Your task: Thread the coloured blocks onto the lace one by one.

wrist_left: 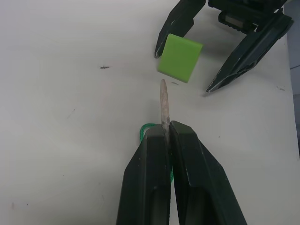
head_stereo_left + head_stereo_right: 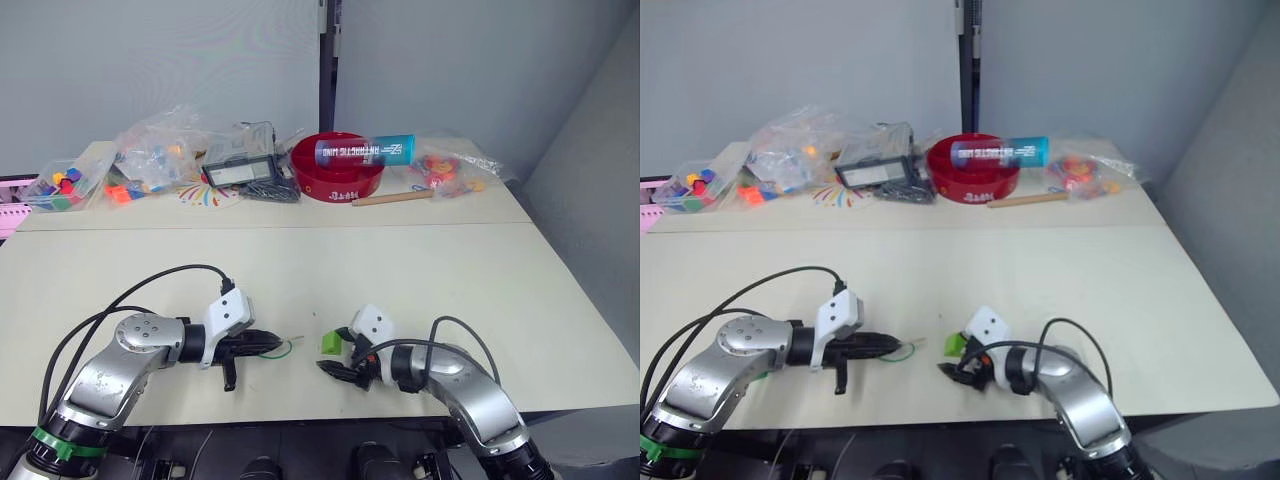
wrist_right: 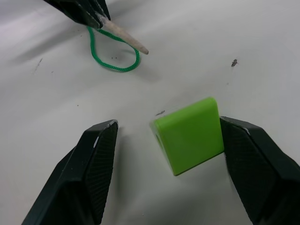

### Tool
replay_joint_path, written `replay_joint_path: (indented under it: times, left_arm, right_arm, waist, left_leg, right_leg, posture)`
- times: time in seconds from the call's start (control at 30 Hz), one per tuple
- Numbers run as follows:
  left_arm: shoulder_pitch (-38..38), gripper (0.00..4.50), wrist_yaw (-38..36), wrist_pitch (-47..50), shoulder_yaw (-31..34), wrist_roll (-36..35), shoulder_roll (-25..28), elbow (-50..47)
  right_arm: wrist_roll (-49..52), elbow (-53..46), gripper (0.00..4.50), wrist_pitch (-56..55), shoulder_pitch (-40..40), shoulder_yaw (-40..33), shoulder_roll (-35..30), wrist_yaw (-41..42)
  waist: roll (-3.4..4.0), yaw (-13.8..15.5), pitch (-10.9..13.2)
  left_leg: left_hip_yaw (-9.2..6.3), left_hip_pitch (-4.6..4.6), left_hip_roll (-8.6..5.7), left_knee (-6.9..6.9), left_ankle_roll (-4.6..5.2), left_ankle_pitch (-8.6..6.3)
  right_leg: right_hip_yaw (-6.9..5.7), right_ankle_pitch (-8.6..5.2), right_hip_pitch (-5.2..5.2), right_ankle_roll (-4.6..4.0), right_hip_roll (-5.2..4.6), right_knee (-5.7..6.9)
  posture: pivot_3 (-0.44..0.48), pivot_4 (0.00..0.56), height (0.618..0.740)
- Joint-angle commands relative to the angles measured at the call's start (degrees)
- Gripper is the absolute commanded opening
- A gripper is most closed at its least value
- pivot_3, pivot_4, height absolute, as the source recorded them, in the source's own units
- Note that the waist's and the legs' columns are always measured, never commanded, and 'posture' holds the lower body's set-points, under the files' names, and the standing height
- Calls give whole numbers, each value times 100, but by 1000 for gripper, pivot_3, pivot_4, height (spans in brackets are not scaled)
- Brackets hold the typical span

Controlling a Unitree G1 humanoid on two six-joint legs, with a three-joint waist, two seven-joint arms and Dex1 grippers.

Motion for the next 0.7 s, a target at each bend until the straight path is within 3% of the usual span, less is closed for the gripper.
replay_joint_path:
  times: [0.03, 0.2, 0.37, 0.5, 0.6, 0.7]
  left_arm:
    - [-105, 0, -41, -47, -3, -59, 37, -71]
    - [-108, 0, -64, -64, -29, -49, 61, -40]
    - [-57, 0, -80, -94, -1, -46, 86, -52]
    - [-17, 0, -86, -136, 43, -58, 116, -47]
    - [-47, 0, -119, -168, 50, -64, 143, 1]
    - [-87, 0, -160, -189, 30, -68, 159, 47]
  right_arm:
    - [85, -3, 2724, -86, 129, -1, 100, -276]
    - [165, 12, 1153, -315, 231, 13, 283, -483]
    - [136, -397, 1154, -202, 549, -131, 496, -1055]
    - [-236, -1414, 1154, 384, 1164, -191, 905, -2225]
    - [-877, -2485, 1154, 1247, 2114, -110, 1663, -3656]
    - [-939, -2704, 1154, 1585, 2387, 17, 2012, -4016]
  waist:
    - [0, -2, 0]
    - [0, -5, 0]
    - [0, -9, 0]
    - [0, 28, 0]
    - [1, 87, 0]
    - [-2, 86, -2]
  left_leg:
    - [0, 0, 0, 0, 0, 0]
    - [0, -1, 0, 0, 0, 0]
    - [0, -1, 2, 0, 0, 0]
    - [-1, -11, 1, 0, 0, 0]
    - [-1, -16, -1, -1, 0, 0]
    - [-2, -18, 2, -4, -1, 0]
  right_leg:
    - [0, 0, 0, 0, 0, 0]
    - [0, 0, -1, 0, 0, 0]
    - [0, 0, -1, 0, 1, 0]
    - [0, -1, -8, 1, 0, -1]
    - [0, -2, -13, 2, -2, -2]
    - [-1, -4, -18, 0, -1, -2]
  posture:
    - [0, 150, 731]
    - [0, 150, 731]
    - [0, 150, 731]
    - [0, 150, 731]
    - [0, 150, 731]
    - [0, 150, 731]
